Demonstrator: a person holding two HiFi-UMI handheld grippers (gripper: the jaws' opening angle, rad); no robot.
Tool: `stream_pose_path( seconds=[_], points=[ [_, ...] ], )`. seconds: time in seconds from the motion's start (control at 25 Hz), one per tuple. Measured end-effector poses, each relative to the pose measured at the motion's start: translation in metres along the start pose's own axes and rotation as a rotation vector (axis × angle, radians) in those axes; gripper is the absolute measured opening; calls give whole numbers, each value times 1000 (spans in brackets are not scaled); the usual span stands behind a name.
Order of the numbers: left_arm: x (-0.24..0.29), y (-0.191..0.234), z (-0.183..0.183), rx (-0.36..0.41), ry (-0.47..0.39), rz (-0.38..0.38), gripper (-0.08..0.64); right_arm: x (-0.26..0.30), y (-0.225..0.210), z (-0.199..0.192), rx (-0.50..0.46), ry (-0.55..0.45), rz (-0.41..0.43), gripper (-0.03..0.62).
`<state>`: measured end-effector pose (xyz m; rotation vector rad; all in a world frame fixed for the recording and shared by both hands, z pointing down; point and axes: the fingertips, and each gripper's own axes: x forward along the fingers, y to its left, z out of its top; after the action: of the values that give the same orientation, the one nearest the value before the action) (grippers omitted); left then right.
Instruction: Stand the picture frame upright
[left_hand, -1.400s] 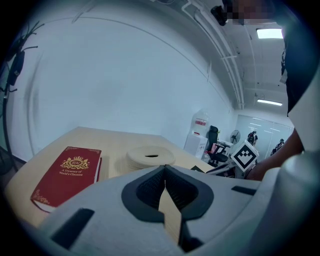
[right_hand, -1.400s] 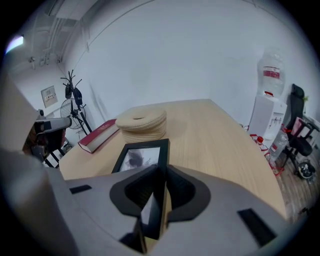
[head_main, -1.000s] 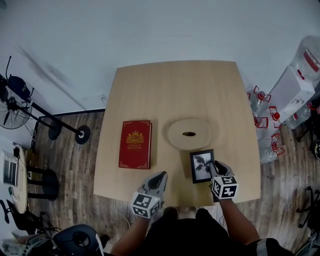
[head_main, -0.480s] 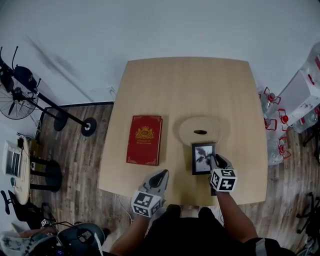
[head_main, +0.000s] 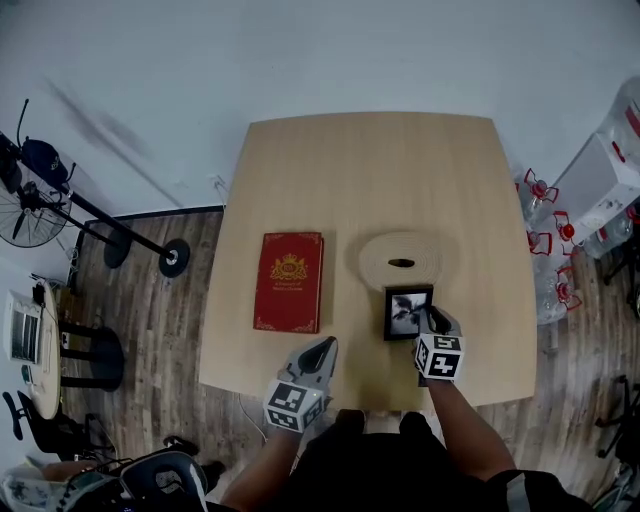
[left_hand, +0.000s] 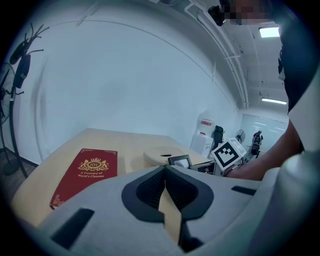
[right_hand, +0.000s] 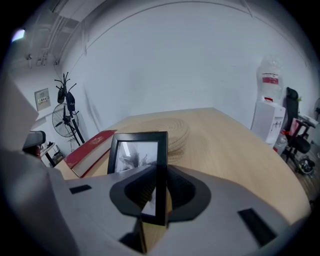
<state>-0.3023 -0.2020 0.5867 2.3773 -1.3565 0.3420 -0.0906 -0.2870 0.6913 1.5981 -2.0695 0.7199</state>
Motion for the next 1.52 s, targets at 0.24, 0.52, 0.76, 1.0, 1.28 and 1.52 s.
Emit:
stream_pose_path(
  seconds=[0.24, 0.52, 0.76, 1.0, 1.28, 1.52],
  points=[
    [2, 0, 1, 3, 0, -17, 3, 0, -1, -1, 6, -14, 3, 66],
    [0, 3, 1, -12, -6, -10, 3, -10, 3, 7, -31, -46, 48, 97],
    [3, -7, 3, -7, -17, -23, 3, -32, 13, 29, -63, -104, 79, 98],
    [8, -17, 5, 12, -16, -41, 3, -63, 21, 63, -184, -170, 130, 103],
    [15, -31, 22, 80, -32, -49, 3, -107, 19, 91, -239, -250, 147, 73],
    [22, -48, 45, 25, -87, -103, 3, -135, 15, 106, -243, -330, 133, 11]
  ],
)
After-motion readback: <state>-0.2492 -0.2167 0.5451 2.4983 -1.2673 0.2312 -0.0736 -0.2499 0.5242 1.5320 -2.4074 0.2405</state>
